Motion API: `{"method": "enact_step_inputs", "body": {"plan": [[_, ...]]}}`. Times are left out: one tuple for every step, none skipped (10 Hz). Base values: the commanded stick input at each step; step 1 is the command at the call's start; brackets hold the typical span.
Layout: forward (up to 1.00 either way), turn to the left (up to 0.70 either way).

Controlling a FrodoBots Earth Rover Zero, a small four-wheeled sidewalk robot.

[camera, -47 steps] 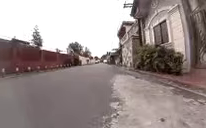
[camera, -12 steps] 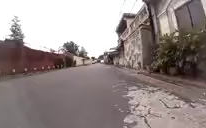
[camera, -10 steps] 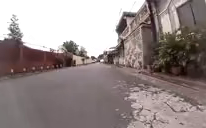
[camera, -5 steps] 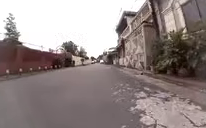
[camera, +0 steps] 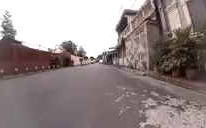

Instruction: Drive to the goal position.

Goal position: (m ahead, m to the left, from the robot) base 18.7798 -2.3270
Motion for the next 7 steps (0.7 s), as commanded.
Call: {"method": "enact_step_inputs", "body": {"plan": [[0.70,0.00],[0.70,0.00],[0.70,0.00],[0.70,0.00],[0.70,0.00],[0.70,0.00],[0.70,0.00]]}}
